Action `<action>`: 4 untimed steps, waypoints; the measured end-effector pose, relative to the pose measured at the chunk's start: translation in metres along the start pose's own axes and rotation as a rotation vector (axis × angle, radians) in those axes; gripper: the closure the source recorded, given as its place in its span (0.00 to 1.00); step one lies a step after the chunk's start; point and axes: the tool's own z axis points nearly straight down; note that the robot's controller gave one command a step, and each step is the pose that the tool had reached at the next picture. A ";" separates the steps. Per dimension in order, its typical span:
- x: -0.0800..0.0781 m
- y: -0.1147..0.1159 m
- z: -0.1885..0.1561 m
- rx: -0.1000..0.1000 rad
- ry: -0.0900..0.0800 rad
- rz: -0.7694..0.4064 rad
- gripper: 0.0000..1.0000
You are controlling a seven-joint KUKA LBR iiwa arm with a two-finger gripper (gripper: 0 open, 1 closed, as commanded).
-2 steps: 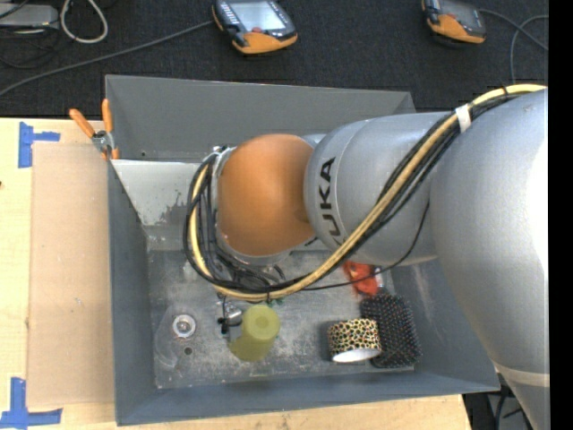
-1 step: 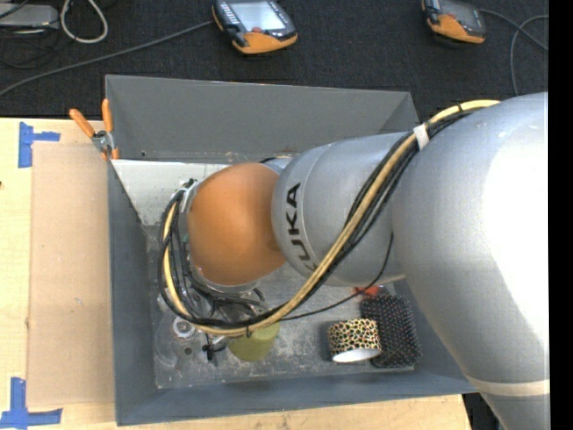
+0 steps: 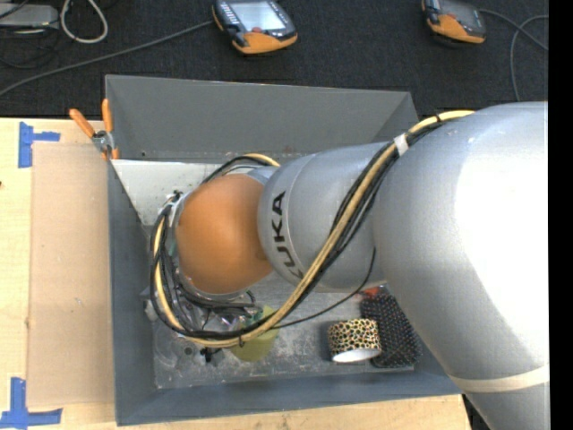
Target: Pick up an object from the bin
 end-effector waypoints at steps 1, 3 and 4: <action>-0.009 -0.017 0.006 -0.009 0.006 -0.193 1.00; -0.007 -0.015 -0.028 -0.013 0.011 -0.191 1.00; -0.008 -0.016 -0.073 -0.013 0.013 -0.190 1.00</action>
Offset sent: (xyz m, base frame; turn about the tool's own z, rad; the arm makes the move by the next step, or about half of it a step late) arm 0.0000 0.0000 0.0000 0.0000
